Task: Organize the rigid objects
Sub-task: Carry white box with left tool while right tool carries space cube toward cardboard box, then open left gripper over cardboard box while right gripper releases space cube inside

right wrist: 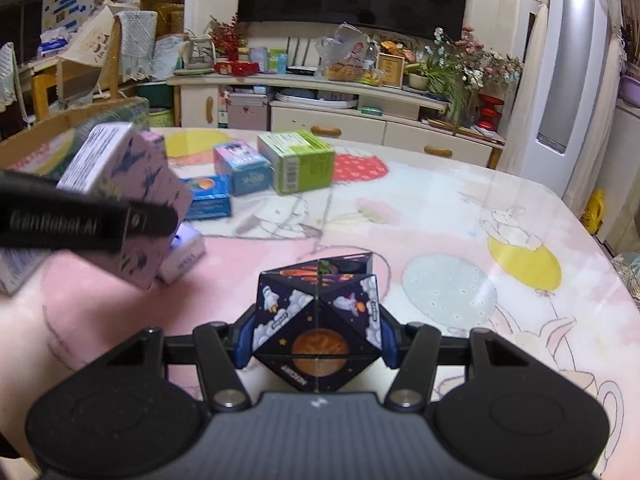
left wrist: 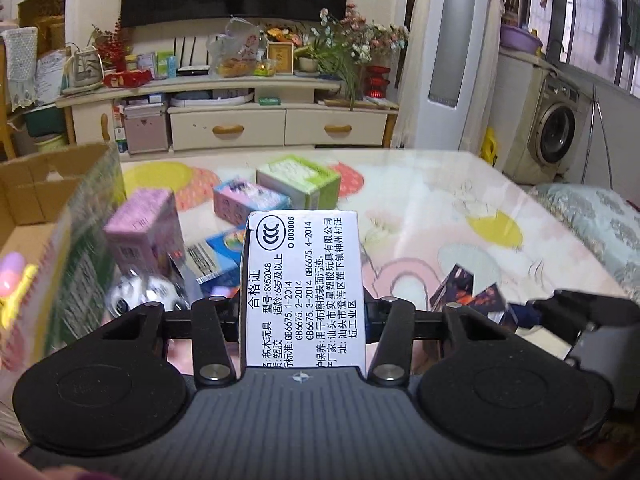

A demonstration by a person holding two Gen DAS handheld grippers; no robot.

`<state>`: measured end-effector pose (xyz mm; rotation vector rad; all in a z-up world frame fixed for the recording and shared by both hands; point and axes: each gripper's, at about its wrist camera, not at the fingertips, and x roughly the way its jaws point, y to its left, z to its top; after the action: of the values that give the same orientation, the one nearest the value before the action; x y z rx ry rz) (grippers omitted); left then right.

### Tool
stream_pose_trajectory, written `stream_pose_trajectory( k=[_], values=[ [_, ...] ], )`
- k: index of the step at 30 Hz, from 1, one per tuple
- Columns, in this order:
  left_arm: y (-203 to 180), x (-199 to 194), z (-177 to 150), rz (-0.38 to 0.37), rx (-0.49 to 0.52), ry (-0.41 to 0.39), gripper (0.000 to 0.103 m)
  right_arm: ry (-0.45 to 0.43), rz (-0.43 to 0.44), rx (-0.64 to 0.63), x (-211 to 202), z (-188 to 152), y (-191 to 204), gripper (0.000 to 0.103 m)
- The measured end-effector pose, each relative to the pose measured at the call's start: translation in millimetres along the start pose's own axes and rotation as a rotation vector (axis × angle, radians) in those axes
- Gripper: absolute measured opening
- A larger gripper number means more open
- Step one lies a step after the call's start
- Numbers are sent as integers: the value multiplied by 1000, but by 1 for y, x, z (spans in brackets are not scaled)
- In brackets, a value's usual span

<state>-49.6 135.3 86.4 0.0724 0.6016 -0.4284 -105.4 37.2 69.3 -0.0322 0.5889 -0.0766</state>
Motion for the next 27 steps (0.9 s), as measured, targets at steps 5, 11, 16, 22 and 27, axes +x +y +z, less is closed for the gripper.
stream_pose_trajectory(
  k=[5,11,16,22,27],
  values=[
    [10,-20,19,26,14,-33,58,-45,33,-29,-14,20,18,57],
    [41,-46,35,85,-20,-88,58,-113,101,-77,-28,51,49,57],
    [80,-61,47,163,-85,-121,58,-157,184,-121,-32,77,82,57],
    [134,-63,52,271,-183,-114,58,-202,270,-177,-22,111,122,57],
    [164,-62,54,351,-263,-95,58,-223,337,-230,-3,136,155,57]
  ],
)
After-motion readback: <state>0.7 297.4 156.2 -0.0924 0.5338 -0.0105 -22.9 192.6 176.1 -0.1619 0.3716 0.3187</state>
